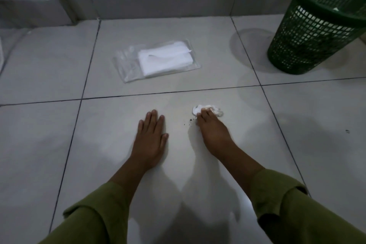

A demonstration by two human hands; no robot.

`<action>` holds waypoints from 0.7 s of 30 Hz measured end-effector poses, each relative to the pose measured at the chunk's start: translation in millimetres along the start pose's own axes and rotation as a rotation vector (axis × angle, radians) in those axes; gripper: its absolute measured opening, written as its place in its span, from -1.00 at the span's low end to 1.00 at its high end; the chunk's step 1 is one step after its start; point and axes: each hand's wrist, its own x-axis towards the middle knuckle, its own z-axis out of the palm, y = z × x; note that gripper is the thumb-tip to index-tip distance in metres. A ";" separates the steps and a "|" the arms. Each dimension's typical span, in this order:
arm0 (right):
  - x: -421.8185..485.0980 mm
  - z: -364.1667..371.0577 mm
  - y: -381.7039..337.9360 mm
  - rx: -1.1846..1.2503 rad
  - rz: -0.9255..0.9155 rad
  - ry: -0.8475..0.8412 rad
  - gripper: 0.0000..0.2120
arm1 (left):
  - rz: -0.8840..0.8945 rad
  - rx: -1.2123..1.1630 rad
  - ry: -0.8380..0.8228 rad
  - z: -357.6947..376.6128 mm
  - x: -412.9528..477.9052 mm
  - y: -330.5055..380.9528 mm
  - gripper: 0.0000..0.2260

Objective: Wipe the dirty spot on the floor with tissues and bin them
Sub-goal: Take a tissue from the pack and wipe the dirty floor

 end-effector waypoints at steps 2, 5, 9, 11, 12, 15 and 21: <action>-6.7 1.2 0.0 0.038 -0.017 0.024 -0.53 | -0.019 -0.015 -0.019 -1.9 -0.1 2.9 -0.29; -13.4 2.6 -4.0 0.178 -0.032 0.112 -0.61 | -0.047 -0.017 -0.050 -5.2 -1.4 9.7 -0.25; -16.5 -9.7 2.3 0.314 0.048 0.117 -0.77 | -0.039 -0.006 -0.062 -7.9 -5.2 20.0 -0.22; -17.7 -18.1 9.4 0.362 0.044 0.212 -0.77 | -0.039 -0.008 -0.062 -9.0 -6.4 23.3 -0.21; -17.7 -21.0 14.0 0.437 0.057 0.284 -0.78 | -0.039 -0.011 -0.065 -9.8 -6.7 24.6 -0.21; -16.6 -30.7 27.2 0.658 0.203 0.413 -0.81 | -0.039 -0.023 -0.064 -11.0 -7.0 27.6 -0.22; -13.8 -21.0 48.6 0.597 0.336 0.484 -0.84 | -0.022 -0.016 -0.059 -10.1 -2.3 28.9 -0.26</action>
